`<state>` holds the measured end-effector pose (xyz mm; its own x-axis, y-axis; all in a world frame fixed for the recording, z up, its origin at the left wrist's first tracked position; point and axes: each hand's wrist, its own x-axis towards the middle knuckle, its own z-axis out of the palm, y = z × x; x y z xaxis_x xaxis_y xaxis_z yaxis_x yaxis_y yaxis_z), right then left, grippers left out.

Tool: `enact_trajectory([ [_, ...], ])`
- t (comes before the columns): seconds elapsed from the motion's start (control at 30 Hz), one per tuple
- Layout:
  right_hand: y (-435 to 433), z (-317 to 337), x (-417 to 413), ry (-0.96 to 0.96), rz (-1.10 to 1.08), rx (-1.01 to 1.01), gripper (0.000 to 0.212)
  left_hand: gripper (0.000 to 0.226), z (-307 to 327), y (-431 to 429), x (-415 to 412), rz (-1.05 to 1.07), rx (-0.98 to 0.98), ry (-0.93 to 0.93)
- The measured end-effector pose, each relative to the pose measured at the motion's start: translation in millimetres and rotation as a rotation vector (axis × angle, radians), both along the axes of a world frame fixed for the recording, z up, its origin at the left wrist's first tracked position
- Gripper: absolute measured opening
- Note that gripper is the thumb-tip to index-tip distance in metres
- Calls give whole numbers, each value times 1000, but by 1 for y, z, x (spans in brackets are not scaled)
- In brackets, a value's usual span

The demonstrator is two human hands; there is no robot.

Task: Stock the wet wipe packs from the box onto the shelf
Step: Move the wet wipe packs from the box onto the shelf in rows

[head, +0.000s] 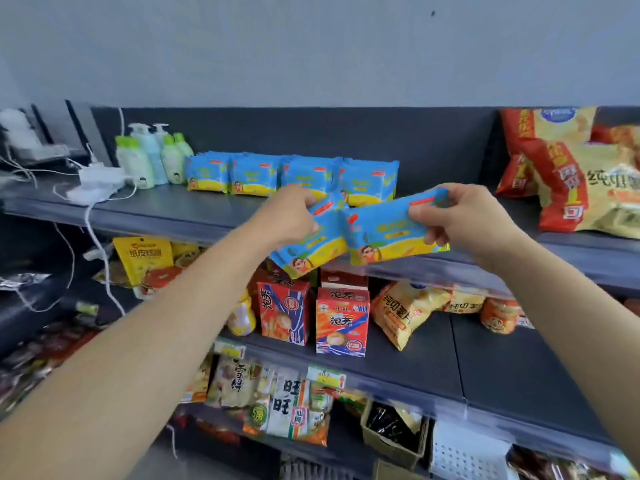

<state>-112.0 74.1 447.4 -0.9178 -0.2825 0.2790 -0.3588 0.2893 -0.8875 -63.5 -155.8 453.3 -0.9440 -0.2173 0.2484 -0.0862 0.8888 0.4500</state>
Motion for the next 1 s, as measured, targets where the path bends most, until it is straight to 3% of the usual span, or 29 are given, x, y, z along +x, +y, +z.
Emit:
enact_trajectory([
  [0.07, -24, 11, -13, 4, -21, -93, 10, 20, 16, -29, -8, 46, -22, 69],
  [0.13, -52, 18, -28, 0, -39, -156, 9, 13, 30, -58, -17, 99, -49, 114],
  [0.43, -188, 26, -97, -129, -69, -266, 10, 28, 49, -202, -72, 277, -148, 172],
  [0.7, -307, 9, -143, -266, -67, -262, 13, 33, 33, -314, -127, 271, -263, 7],
  [1.0, -368, -10, -182, -393, -123, -248, 10, 42, 10, -357, -186, 141, -281, -64],
])
